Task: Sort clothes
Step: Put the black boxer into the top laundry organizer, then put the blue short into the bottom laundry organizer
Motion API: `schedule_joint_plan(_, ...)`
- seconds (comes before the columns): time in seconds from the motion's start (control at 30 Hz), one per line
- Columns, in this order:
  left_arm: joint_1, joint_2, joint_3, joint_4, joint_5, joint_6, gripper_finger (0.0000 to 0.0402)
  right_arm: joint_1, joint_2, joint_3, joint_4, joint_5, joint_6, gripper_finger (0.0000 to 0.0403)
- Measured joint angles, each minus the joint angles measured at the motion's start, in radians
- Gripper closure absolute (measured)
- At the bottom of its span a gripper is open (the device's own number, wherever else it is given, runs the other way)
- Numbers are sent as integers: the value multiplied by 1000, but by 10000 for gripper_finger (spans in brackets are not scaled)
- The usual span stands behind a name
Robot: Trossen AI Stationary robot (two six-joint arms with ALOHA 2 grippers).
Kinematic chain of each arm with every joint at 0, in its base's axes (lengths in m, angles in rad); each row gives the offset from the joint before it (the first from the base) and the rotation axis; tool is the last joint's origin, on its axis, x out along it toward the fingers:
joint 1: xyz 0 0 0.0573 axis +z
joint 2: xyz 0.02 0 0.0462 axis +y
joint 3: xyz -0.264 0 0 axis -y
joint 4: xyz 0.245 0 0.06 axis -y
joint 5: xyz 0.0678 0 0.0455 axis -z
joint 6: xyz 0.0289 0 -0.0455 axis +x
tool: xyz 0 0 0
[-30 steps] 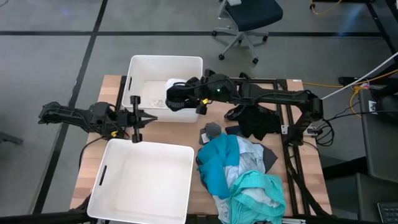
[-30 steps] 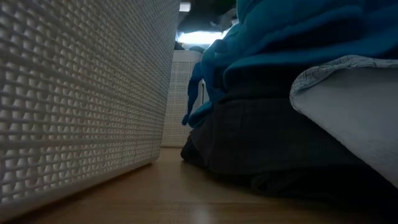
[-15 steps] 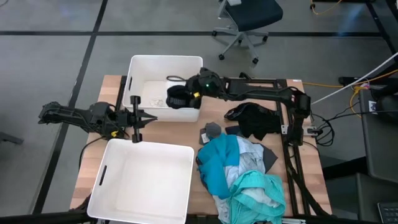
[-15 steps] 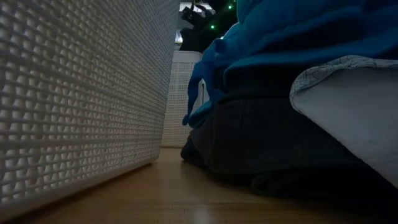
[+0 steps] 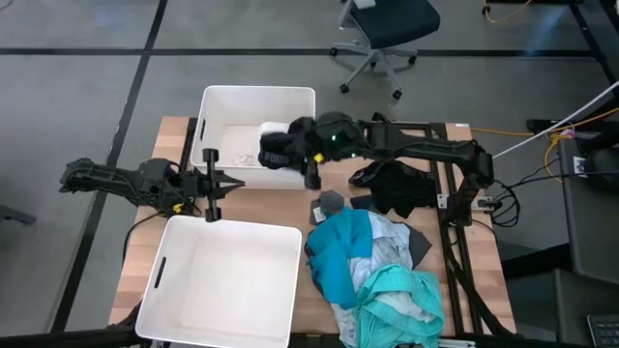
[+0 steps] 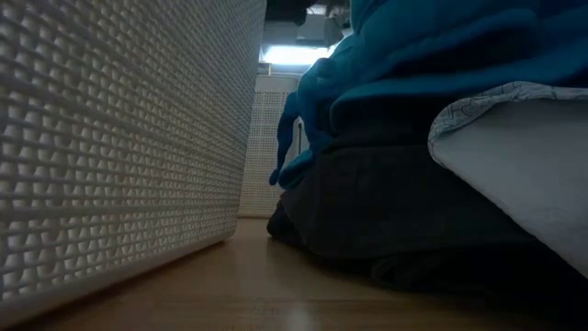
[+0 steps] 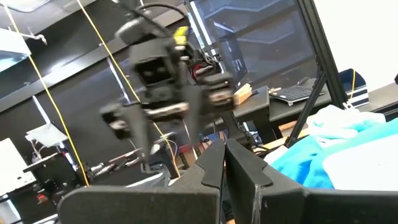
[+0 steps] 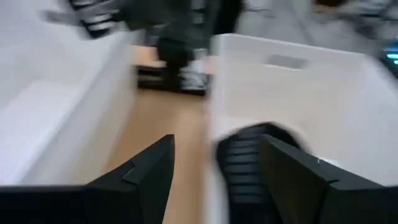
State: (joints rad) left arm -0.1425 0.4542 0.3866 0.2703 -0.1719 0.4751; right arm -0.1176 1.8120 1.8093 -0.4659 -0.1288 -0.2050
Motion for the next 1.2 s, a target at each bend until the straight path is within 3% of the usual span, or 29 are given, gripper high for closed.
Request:
schedule_joint_plan(0.23, 0, 0, 0, 1, 0, 0, 396, -8, 97, -29, 14, 135, -33, 169)
schedule_joint_plan(0.5, 0, 0, 0, 1, 0, 0, 396, -81, 110, -28, 36, 450, -65, 169)
schedule_joint_plan(0.67, 0, 0, 0, 1, 0, 0, 396, -70, 57, -20, 12, 425, -64, 169)
schedule_joint_plan(0.9, 0, 0, 0, 1, 0, 0, 396, 100, -92, 60, -294, 398, -22, 169)
schedule_joint_plan(1.2, 0, 0, 0, 2, 0, -1, 396, 332, -170, 54, -770, 424, 410, 169)
